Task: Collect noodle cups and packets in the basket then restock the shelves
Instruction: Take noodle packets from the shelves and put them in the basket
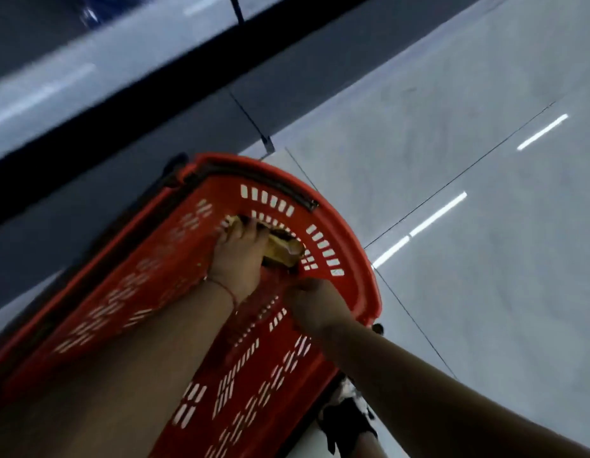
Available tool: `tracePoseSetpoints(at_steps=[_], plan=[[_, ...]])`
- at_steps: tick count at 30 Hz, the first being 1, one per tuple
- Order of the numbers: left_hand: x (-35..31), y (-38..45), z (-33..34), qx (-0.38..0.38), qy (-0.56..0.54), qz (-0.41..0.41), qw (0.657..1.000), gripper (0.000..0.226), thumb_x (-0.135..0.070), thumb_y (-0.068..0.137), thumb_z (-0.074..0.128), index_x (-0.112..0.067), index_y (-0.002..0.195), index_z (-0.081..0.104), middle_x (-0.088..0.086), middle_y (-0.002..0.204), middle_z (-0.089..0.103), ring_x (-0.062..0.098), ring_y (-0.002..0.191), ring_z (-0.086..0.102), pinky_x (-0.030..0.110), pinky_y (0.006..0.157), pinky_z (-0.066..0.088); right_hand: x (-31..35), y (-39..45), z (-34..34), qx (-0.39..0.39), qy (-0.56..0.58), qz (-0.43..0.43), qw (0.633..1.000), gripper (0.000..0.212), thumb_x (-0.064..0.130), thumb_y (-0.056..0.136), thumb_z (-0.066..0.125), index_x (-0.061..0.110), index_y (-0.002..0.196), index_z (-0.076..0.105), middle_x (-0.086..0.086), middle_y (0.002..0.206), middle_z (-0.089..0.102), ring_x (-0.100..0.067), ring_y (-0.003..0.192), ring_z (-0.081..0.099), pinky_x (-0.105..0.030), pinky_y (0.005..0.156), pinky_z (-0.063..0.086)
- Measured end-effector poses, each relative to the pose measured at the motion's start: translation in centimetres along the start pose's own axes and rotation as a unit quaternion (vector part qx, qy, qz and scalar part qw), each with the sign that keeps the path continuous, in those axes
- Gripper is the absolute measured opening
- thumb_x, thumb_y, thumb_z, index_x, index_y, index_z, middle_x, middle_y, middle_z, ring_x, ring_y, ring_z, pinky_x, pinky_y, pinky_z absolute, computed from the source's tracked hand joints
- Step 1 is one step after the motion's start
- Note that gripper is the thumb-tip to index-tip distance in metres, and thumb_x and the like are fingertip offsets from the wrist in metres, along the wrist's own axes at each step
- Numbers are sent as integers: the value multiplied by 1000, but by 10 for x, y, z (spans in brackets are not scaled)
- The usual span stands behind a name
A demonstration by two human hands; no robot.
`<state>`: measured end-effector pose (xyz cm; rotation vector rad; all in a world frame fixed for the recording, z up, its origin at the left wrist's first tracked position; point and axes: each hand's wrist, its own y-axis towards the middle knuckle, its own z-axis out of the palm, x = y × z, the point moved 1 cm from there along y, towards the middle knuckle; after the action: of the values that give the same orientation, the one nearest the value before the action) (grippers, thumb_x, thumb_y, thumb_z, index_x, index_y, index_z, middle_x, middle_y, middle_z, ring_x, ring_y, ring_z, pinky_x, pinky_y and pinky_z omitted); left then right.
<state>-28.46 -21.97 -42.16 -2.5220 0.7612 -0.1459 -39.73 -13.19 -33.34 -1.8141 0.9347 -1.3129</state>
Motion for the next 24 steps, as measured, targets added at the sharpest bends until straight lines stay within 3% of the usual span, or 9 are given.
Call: tracePoseSetpoints(at_steps=[4, 8, 10, 12, 14, 16, 19, 22, 24], plan=[[-5, 47, 48, 10, 113, 38, 993, 50, -32, 97, 42, -13, 142, 42, 15, 146, 42, 36, 137, 35, 52, 117, 22, -3, 49, 25, 45, 3, -50, 998, 24, 16, 98, 52, 6, 114, 67, 8, 79, 56, -4, 68, 49, -21, 67, 46], [4, 42, 71, -45, 125, 47, 990, 40, -33, 90, 42, -6, 94, 72, 20, 92, 68, 36, 84, 67, 53, 86, 54, 1, 71, 26, 62, -7, -40, 997, 25, 17, 101, 48, 9, 122, 58, -7, 113, 64, -18, 94, 59, -34, 90, 51], [8, 32, 73, -48, 72, 32, 996, 25, -23, 88, 59, -9, 108, 67, 18, 108, 65, 36, 98, 63, 49, 94, 48, 1, 75, 18, 56, 30, 7, 998, 21, 19, 101, 47, 11, 117, 58, -6, 108, 63, -16, 89, 59, -28, 83, 51], [8, 16, 64, -16, -13, 12, 1000, 38, -20, 88, 61, -15, 126, 56, 12, 125, 61, 33, 113, 58, 47, 103, 38, 2, 71, 10, 36, 54, 41, 997, 18, 20, 99, 50, 13, 114, 59, -3, 98, 63, -10, 72, 56, -18, 59, 47], [12, -6, 42, -19, -91, -5, 996, 37, -24, 89, 58, -21, 125, 53, 4, 122, 63, 27, 113, 58, 42, 100, 38, 2, 66, 2, 18, 24, 32, 999, 28, 20, 97, 55, 13, 124, 54, -4, 106, 62, -9, 70, 56, -16, 48, 39], [18, -29, 15, -20, -198, -31, 979, 32, -24, 88, 62, -24, 119, 55, -2, 113, 66, 22, 106, 62, 39, 93, 46, 4, 56, -7, 20, -20, -16, 999, 51, 19, 92, 64, 15, 137, 41, -5, 123, 57, -15, 89, 63, -21, 59, 49], [25, -70, -40, 29, -431, -51, 900, 29, -22, 88, 69, -33, 114, 60, -14, 102, 70, 3, 95, 66, 25, 78, 53, 22, 31, -23, 78, -101, -120, 985, 83, 20, 78, 77, 18, 147, 32, -2, 135, 52, -24, 118, 57, -40, 93, 55], [33, -110, -106, 36, -542, -41, 838, 35, -21, 88, 70, -39, 117, 61, -24, 107, 70, -6, 98, 65, 15, 81, 51, 60, -10, -49, 120, -141, -169, 968, 54, 19, 79, 80, 24, 128, 56, 6, 117, 67, -13, 107, 64, -38, 94, 55], [40, -136, -149, 11, -558, -48, 829, 42, -29, 87, 72, -41, 125, 59, -24, 113, 68, -4, 105, 64, 26, 90, 52, 89, -45, -68, 145, -136, -200, 959, 41, 20, 81, 79, 24, 118, 61, 8, 109, 72, -7, 98, 69, -34, 88, 58]])
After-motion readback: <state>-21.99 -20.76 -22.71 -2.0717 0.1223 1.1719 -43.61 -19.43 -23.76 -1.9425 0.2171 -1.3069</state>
